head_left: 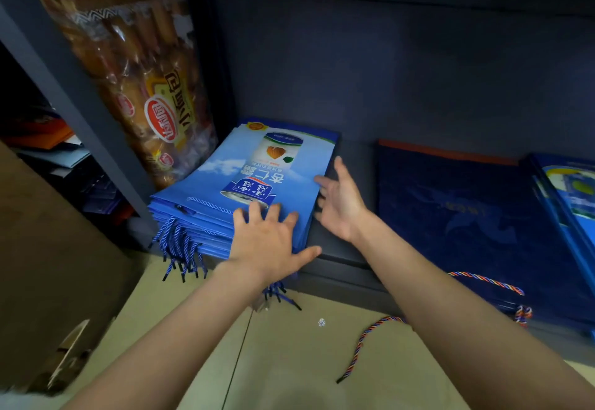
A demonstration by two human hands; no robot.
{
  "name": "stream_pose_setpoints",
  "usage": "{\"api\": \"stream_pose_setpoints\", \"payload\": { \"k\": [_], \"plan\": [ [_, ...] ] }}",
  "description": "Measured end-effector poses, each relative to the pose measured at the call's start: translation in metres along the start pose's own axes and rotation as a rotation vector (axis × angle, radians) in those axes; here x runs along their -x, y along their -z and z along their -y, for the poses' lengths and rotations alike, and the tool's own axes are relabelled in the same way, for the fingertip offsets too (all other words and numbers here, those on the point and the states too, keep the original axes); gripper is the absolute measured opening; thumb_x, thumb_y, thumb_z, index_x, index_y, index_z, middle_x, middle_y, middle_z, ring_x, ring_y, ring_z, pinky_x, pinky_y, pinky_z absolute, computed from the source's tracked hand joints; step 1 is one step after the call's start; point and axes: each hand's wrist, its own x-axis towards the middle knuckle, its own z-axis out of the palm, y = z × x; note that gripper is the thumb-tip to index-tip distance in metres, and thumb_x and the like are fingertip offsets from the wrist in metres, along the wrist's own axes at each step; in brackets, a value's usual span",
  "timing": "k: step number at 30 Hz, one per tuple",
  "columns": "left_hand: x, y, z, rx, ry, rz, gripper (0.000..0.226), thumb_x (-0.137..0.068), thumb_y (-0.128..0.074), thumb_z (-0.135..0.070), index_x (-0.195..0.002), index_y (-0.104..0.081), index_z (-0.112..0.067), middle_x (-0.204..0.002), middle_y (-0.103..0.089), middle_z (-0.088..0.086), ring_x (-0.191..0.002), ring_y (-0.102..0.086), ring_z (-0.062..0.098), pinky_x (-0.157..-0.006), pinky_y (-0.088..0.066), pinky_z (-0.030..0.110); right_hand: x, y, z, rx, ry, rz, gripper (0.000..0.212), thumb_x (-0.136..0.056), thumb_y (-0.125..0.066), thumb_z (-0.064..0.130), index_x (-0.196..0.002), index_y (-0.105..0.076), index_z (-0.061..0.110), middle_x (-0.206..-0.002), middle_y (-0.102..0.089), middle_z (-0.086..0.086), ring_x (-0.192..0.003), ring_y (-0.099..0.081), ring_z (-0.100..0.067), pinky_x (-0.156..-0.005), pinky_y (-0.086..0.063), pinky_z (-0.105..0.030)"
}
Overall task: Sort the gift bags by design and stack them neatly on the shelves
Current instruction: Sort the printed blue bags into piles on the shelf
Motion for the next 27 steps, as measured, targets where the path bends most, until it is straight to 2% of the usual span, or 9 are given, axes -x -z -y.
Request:
{"api": "stream_pose_setpoints", "payload": {
  "k": [2, 4, 8, 10, 14, 17, 19, 23, 27],
  "plan": [
    [-0.005, 0.001, 0.014, 0.093, -0.06, 0.022, 0.07, -0.083, -0.026, -0.074, -0.144, -0.026, -0.039, -0.151, -0.023, -0.007, -0.129, -0.023, 0.026, -0.101, -0.024, 0.04, -0.008, -0.002, 0.005, 0.027, 0.05, 0.035, 0.061, -0.091, -0.018, 0.066, -0.126, -0.047, 0.025, -0.131, -0.054, 0.006, -0.109, -0.055, -0.011, -0.09, -0.043, -0.03],
    [-0.009, 0.002, 0.023, 0.123, -0.09, 0.042, 0.069, -0.083, -0.026, -0.074, -0.144, -0.026, -0.041, -0.151, -0.023, -0.01, -0.129, -0.022, 0.024, -0.101, -0.023, 0.038, -0.011, -0.005, 0.011, 0.049, 0.062, 0.065, 0.055, -0.095, -0.015, 0.06, -0.118, -0.053, 0.028, -0.117, -0.063, 0.005, -0.09, -0.064, -0.007, -0.071, -0.047, -0.024],
    [-0.011, 0.003, 0.019, 0.136, -0.091, 0.102, 0.07, -0.082, -0.024, -0.076, -0.142, -0.03, -0.042, -0.15, -0.023, -0.009, -0.128, -0.021, 0.024, -0.101, -0.022, 0.038, -0.023, -0.001, 0.029, 0.074, 0.119, -0.035, 0.058, -0.098, -0.016, 0.052, -0.14, -0.037, 0.018, -0.143, -0.04, 0.006, -0.132, -0.038, -0.014, -0.102, -0.029, -0.027],
    [-0.02, 0.006, 0.023, 0.277, -0.056, 0.153, 0.063, -0.082, -0.025, -0.075, -0.135, -0.041, -0.045, -0.145, -0.031, -0.01, -0.127, -0.023, 0.023, -0.103, -0.022, 0.039, -0.037, 0.003, 0.043, 0.08, 0.104, -0.038, 0.065, -0.098, -0.013, 0.053, -0.143, -0.033, 0.01, -0.147, -0.036, 0.002, -0.135, -0.032, -0.016, -0.108, -0.024, -0.03],
    [-0.043, 0.007, 0.035, 0.531, -0.018, 0.163, 0.039, -0.085, -0.041, -0.066, -0.104, -0.066, -0.043, -0.127, -0.05, -0.007, -0.129, -0.031, 0.025, -0.107, -0.025, 0.042, -0.063, 0.002, 0.059, 0.073, 0.042, -0.01, 0.075, -0.092, -0.013, 0.065, -0.131, -0.046, 0.009, -0.108, -0.064, -0.003, -0.096, -0.06, -0.017, -0.081, -0.047, -0.03],
    [-0.048, 0.006, 0.034, 0.555, 0.039, 0.146, 0.029, -0.082, -0.052, -0.062, -0.097, -0.064, -0.041, -0.127, -0.046, -0.01, -0.125, -0.029, 0.025, -0.101, -0.02, 0.04, -0.079, 0.011, 0.063, 0.12, 0.07, -0.083, 0.075, -0.091, -0.018, 0.066, -0.145, -0.028, 0.015, -0.146, -0.038, -0.002, -0.134, -0.036, -0.018, -0.107, -0.028, -0.033],
    [-0.048, 0.005, 0.031, 0.546, 0.046, 0.147, 0.032, -0.079, -0.054, -0.063, -0.099, -0.061, -0.039, -0.13, -0.044, -0.01, -0.125, -0.029, 0.025, -0.105, -0.017, 0.042, -0.086, 0.012, 0.065, 0.091, 0.1, -0.129, 0.072, -0.091, -0.022, 0.065, -0.146, -0.026, 0.019, -0.148, -0.034, 0.0, -0.134, -0.036, -0.016, -0.101, -0.031, -0.029],
    [-0.049, 0.004, 0.021, 0.392, 0.02, 0.211, 0.049, -0.075, -0.054, -0.068, -0.111, -0.047, -0.036, -0.133, -0.034, -0.004, -0.129, -0.027, 0.028, -0.11, -0.013, 0.056, -0.099, 0.002, 0.069, 0.071, 0.122, -0.171, 0.059, -0.091, -0.031, 0.064, -0.114, -0.053, 0.015, -0.097, -0.062, -0.002, -0.079, -0.062, -0.013, -0.061, -0.047, -0.026],
    [-0.052, 0.002, 0.017, 0.362, 0.031, 0.22, 0.05, -0.074, -0.056, -0.066, -0.111, -0.042, -0.034, -0.13, -0.032, -0.003, -0.129, -0.026, 0.03, -0.108, -0.015, 0.059, -0.112, 0.008, 0.072, -0.014, 0.181, -0.213, 0.078, -0.084, -0.039, 0.07, -0.142, -0.034, 0.018, -0.134, -0.05, -0.011, -0.101, -0.061, -0.02, -0.077, -0.051, -0.031]
  ]
}}
